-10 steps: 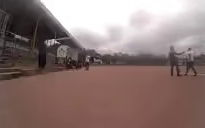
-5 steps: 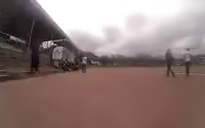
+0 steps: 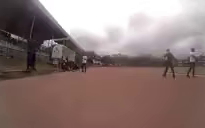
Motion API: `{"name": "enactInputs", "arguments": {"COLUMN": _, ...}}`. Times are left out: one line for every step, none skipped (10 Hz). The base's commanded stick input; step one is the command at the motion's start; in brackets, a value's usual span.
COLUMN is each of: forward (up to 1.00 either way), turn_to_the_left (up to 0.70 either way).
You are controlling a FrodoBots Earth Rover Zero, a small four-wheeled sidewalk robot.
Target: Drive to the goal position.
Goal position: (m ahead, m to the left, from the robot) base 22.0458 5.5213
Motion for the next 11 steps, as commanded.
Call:
{"name": "enactInputs", "arguments": {"forward": 1.0, "turn_to_the_left": 0.0}}
{"name": "enactInputs", "arguments": {"forward": 1.0, "turn_to_the_left": 0.0}}
{"name": "enactInputs", "arguments": {"forward": 1.0, "turn_to_the_left": 0.0}}
{"name": "enactInputs", "arguments": {"forward": 1.0, "turn_to_the_left": 0.0}}
{"name": "enactInputs", "arguments": {"forward": 1.0, "turn_to_the_left": 0.0}}
{"name": "enactInputs", "arguments": {"forward": 1.0, "turn_to_the_left": 0.0}}
{"name": "enactInputs", "arguments": {"forward": 1.0, "turn_to_the_left": 0.0}}
{"name": "enactInputs", "arguments": {"forward": 1.0, "turn_to_the_left": 0.0}}
{"name": "enactInputs", "arguments": {"forward": 1.0, "turn_to_the_left": 0.0}}
{"name": "enactInputs", "arguments": {"forward": 1.0, "turn_to_the_left": 0.0}}
{"name": "enactInputs", "arguments": {"forward": 1.0, "turn_to_the_left": 0.0}}
